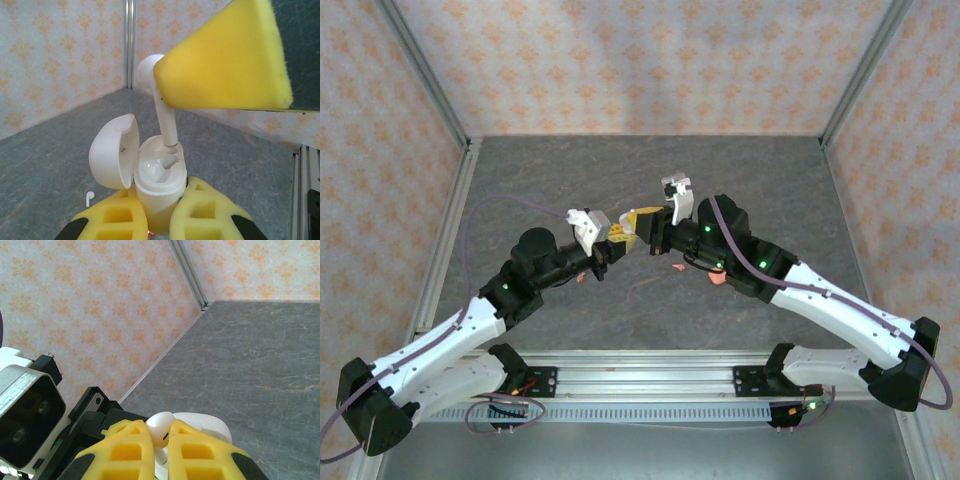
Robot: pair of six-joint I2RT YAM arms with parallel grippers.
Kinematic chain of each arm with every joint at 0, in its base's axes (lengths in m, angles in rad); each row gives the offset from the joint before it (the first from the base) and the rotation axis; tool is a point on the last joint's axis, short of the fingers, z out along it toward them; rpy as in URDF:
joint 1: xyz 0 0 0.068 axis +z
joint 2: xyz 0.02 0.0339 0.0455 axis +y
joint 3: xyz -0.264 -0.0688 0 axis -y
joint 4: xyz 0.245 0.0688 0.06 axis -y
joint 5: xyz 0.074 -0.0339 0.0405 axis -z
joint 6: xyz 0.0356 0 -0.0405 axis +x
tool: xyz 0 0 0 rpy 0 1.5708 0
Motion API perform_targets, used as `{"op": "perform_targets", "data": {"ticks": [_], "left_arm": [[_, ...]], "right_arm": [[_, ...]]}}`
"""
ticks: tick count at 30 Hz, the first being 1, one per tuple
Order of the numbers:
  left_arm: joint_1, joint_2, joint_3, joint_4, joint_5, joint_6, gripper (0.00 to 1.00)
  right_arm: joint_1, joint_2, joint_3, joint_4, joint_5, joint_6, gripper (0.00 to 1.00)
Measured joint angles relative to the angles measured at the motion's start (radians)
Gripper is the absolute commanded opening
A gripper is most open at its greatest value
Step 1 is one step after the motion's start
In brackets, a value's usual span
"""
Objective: Insert wireless bluetooth earbuds into charging case
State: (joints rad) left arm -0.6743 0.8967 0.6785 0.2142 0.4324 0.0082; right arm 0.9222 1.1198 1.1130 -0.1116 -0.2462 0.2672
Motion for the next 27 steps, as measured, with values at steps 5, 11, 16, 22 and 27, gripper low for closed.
{"op": "perform_targets", "data": {"ticks": [5, 11, 16, 22, 27], "left_arm": [[0.000, 0.000, 0.000, 0.000, -0.004, -0.003, 0.00], [0.000, -0.002, 0.000, 0.001, -0.008, -0.003, 0.00], [0.000, -0.009, 0.000, 0.000, -0.015, -0.003, 0.00], [0.000, -0.011, 0.005, 0.002, -0.022, -0.004, 0.00], [0.000, -0.011, 0.005, 0.002, -0.022, -0.004, 0.00]], "right_arm": [[0.000, -0.003, -0.009, 0.000, 0.003, -0.004, 0.11], [0.000, -0.003, -0.021, 0.000, 0.003, -0.007, 0.11], [0.000, -0.003, -0.026, 0.005, 0.007, -0.007, 0.11], [0.000, -0.003, -0.043, 0.008, 0.011, -0.007, 0.11], [0.000, -0.006, -0.045, 0.009, 0.011, -0.006, 0.11]]}}
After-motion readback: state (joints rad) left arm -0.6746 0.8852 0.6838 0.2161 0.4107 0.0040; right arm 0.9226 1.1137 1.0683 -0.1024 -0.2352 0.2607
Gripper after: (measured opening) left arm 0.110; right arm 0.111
